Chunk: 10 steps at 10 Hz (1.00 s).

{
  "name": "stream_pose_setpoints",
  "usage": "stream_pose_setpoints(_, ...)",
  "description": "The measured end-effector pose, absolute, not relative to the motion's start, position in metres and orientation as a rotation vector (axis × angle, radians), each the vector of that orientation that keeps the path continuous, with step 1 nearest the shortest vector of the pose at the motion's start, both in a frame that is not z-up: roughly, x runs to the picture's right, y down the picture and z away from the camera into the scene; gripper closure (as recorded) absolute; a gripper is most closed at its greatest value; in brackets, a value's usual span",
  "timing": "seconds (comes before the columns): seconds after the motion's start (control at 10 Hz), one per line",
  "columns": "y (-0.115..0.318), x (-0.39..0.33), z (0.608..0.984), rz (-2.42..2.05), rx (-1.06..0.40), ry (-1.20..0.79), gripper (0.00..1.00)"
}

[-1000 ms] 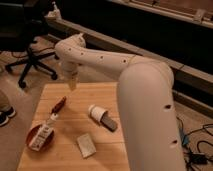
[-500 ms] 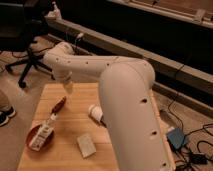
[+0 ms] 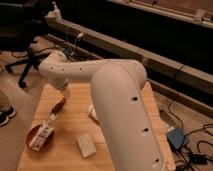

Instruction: Place the pepper on the white sponge

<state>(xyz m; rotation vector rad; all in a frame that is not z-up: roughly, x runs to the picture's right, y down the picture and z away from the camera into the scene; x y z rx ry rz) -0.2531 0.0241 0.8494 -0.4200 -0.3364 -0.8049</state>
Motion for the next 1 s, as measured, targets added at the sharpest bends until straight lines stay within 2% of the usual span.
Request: stream_pose_setpoints(1.0, 0.064, -0.289, 0.892, -0.800, -0.500, -0.375, 0.35)
